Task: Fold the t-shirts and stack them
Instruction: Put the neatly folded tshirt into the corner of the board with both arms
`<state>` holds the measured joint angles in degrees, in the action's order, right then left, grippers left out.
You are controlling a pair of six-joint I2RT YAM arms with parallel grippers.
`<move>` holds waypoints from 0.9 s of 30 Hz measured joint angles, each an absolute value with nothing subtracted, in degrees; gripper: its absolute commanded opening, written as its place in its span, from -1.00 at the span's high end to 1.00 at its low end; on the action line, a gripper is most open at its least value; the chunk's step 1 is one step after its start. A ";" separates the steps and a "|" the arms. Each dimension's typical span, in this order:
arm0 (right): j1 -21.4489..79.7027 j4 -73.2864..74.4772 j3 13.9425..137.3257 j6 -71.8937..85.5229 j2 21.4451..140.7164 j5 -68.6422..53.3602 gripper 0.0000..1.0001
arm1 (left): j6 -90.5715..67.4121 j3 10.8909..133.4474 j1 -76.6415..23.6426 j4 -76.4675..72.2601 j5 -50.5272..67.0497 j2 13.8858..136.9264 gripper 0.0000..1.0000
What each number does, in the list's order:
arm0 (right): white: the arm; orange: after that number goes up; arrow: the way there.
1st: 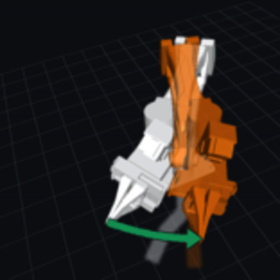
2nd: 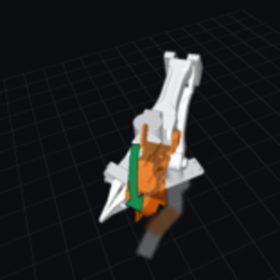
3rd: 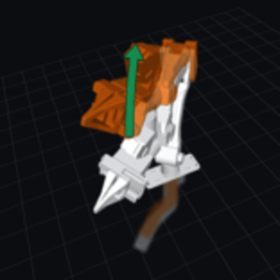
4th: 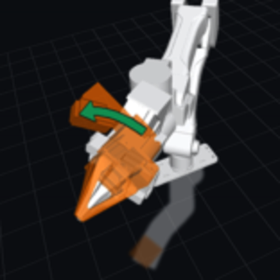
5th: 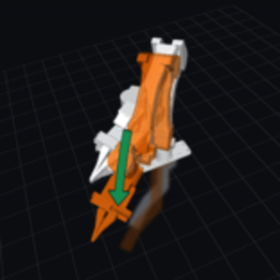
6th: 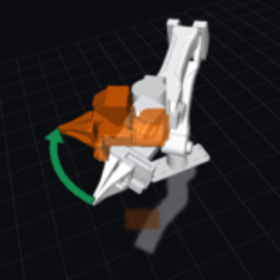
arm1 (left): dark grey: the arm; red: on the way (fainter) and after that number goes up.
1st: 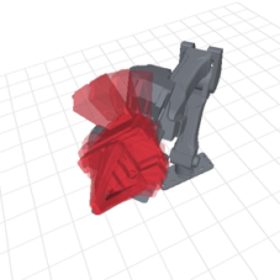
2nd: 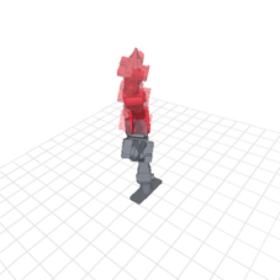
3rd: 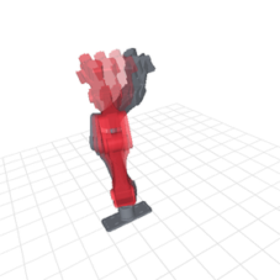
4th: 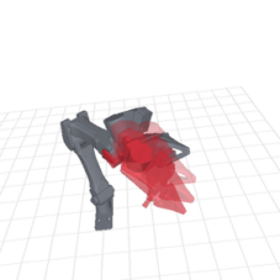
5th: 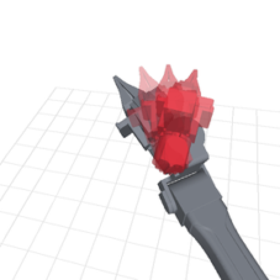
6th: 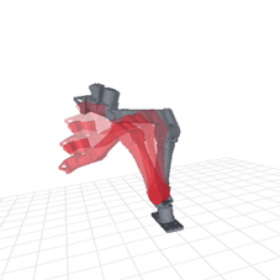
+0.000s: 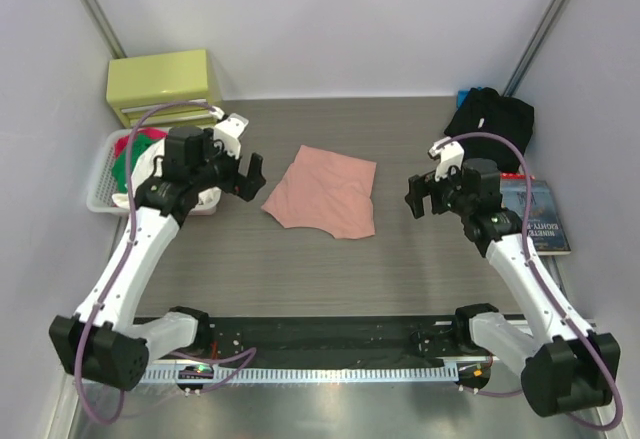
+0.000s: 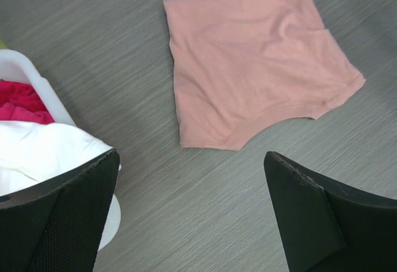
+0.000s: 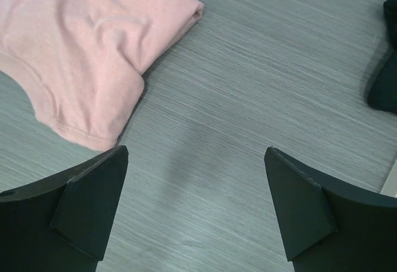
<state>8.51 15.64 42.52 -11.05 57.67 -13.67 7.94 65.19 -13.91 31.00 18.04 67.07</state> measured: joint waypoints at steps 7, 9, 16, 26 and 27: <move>8.62 19.18 42.28 -11.57 54.98 -15.31 -0.88 | 8.60 61.89 -13.91 31.03 20.10 60.40 -1.00; 8.82 19.44 41.28 -11.70 55.72 -15.59 -0.87 | 8.73 61.73 -13.82 31.20 20.53 61.93 -0.88; 9.61 20.49 41.47 -10.55 61.45 -18.39 -0.90 | 6.09 64.66 -13.74 32.03 28.23 73.63 -0.99; 20.23 18.44 48.56 -9.74 76.58 -11.00 0.98 | 3.53 68.86 -14.50 33.95 27.49 83.79 0.01; 20.10 18.33 48.25 -9.69 76.09 -10.22 0.98 | 3.73 68.38 -14.55 33.47 26.28 82.39 0.00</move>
